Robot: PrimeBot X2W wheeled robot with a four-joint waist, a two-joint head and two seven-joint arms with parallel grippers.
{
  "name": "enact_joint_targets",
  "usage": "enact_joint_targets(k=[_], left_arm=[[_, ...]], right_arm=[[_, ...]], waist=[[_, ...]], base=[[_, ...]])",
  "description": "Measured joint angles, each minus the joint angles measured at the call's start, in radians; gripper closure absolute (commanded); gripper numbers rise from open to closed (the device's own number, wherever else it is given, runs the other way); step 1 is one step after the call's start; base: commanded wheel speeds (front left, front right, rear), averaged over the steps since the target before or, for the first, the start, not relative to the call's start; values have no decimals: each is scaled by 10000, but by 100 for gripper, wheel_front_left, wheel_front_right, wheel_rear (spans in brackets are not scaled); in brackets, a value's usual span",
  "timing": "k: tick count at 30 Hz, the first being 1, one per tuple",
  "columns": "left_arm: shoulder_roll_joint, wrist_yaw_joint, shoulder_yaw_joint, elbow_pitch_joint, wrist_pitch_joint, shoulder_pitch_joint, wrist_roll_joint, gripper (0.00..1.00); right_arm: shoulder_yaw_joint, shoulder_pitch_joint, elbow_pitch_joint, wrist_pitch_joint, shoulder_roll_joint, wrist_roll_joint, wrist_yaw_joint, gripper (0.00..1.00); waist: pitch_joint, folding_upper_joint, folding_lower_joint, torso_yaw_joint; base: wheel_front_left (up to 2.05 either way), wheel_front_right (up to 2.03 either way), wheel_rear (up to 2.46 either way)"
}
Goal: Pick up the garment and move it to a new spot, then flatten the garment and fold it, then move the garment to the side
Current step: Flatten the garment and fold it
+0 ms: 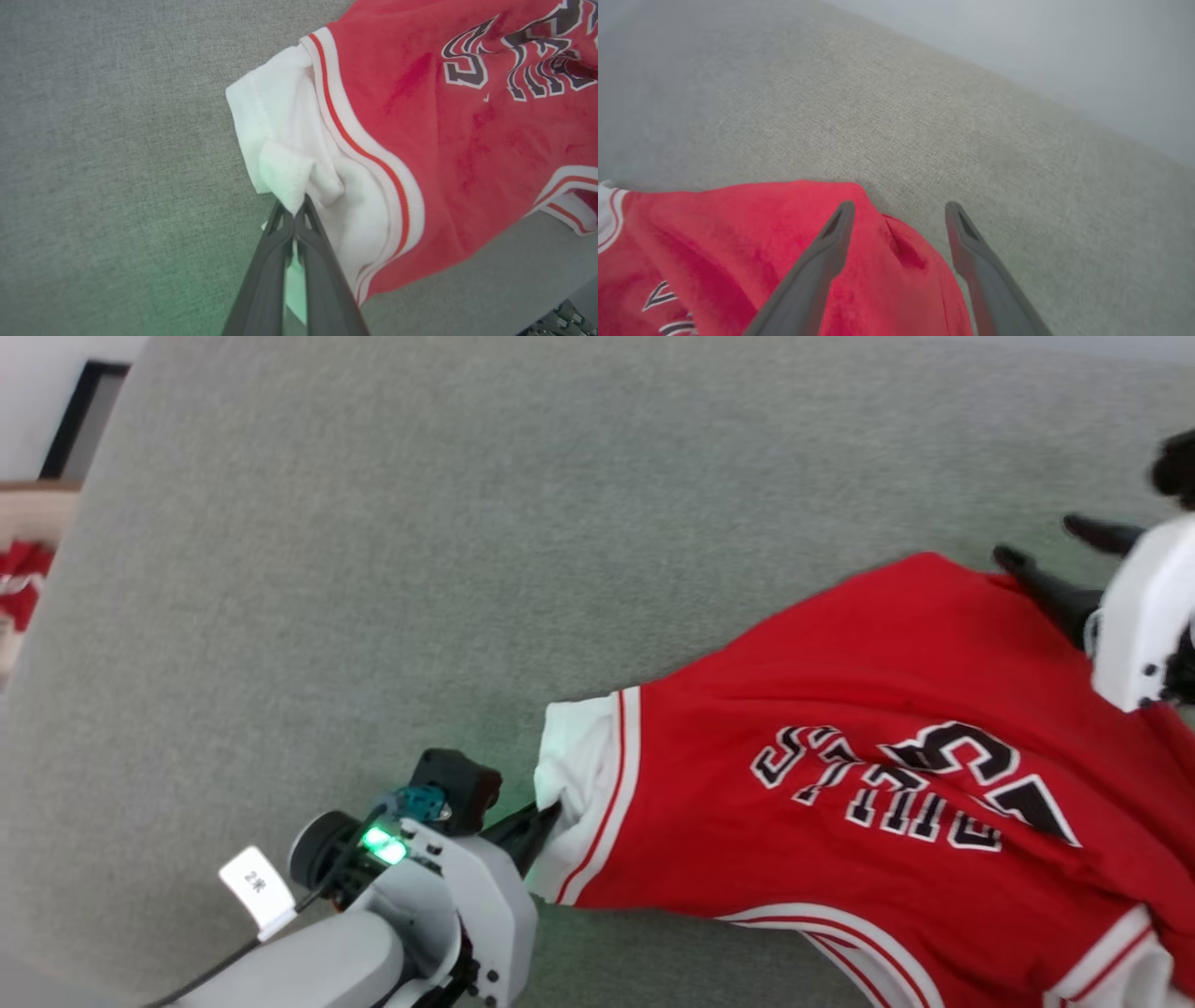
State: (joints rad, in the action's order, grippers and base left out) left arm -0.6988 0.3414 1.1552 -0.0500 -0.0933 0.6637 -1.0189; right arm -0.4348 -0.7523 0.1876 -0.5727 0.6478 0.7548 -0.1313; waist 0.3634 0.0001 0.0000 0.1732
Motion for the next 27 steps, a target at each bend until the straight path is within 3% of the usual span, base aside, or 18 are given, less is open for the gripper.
enact_joint_targets(k=[5, 13, 14, 15, 22, 27], left_arm=[[316, -178, 27, 253, 73, 163, 12, 100], [604, -424, 31, 621, 255, 252, 61, 100], [625, -433, 31, 658, 295, 252, 52, 100], [644, -454, 27, 702, 314, 252, 38, 100], [640, -639, 19, 899, 127, 399, -36, 100], [291, -786, -65, 731, -550, 975, -182, 100]], right_arm=[[-1515, -1161, 2017, -853, -75, 719, -2, 0], [-2880, -2468, 3628, -1990, 69, 1338, -19, 0], [-2968, -2583, 3783, -2165, 52, 1425, -27, 80], [-3080, -2694, 3873, -2337, 52, 1536, -29, 100], [-3452, -3095, 4424, -2353, 42, 1887, -21, 100], [-3593, -3186, 4583, -2010, -81, 2159, -21, 100]], waist=[[280, 0, 0, 396], [615, 0, 0, 909], [645, 0, 0, 947], [672, 0, 0, 976], [690, 0, 0, 925], [496, 0, 0, 740]], base=[[0, 0, 0], [0, 0, 0], [0, 0, 0], [0, 0, 0], [0, 0, 0], [0, 0, 0]])
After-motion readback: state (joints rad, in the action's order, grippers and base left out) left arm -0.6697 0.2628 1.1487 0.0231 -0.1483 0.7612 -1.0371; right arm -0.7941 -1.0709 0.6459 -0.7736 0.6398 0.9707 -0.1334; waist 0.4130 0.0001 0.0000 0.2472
